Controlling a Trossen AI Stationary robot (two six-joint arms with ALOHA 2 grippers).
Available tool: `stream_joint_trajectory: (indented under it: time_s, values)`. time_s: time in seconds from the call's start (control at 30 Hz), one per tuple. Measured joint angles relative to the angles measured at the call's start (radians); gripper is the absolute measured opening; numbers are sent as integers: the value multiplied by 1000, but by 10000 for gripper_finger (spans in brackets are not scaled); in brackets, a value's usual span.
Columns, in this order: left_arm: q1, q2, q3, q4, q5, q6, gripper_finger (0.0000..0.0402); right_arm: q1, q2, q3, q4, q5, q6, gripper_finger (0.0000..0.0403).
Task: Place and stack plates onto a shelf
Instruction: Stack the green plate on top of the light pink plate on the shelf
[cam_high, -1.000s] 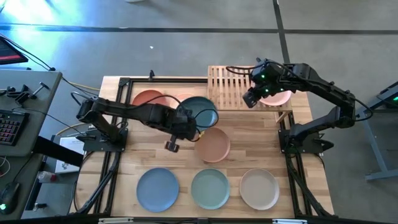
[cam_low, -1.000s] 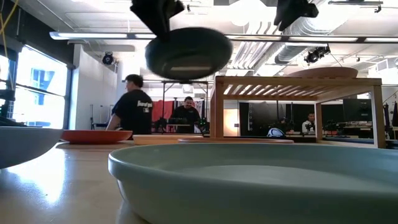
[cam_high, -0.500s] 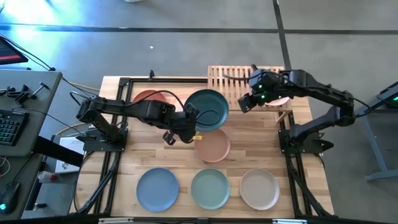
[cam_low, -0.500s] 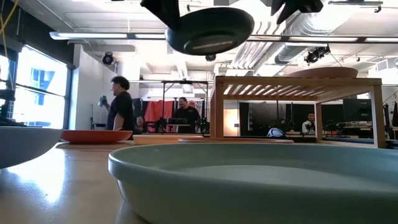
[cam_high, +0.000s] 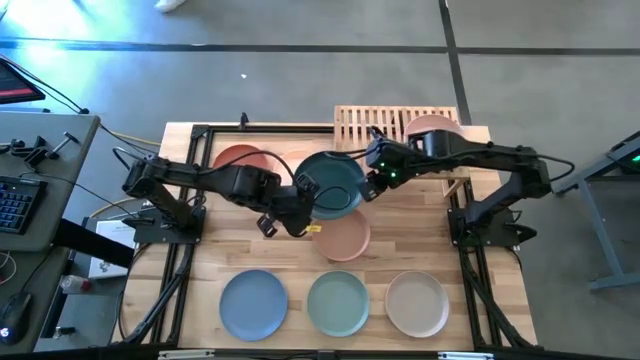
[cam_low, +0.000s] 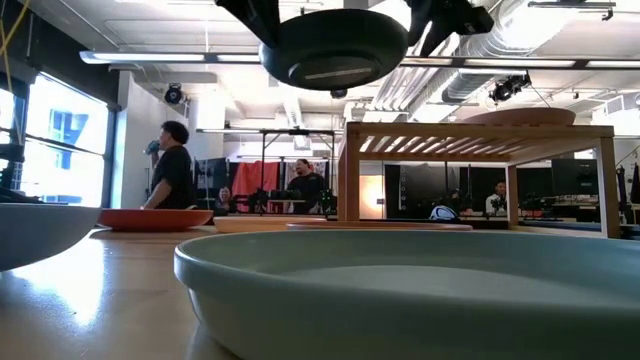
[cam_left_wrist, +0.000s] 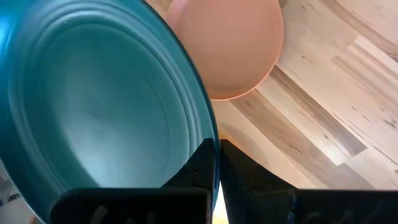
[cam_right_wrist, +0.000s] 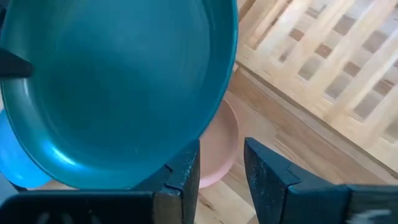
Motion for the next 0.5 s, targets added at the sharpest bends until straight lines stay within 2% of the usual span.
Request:
stream_joint_trajectory:
  time_s: [0.3, 0.5]
  values:
    - [-27, 6, 0, -5, -31, -15, 1, 0, 8, 0, 77, 10, 44, 106]
    - [-37, 6, 0, 29, -112, -15, 1, 0, 44, 0, 56, 12, 52, 106]
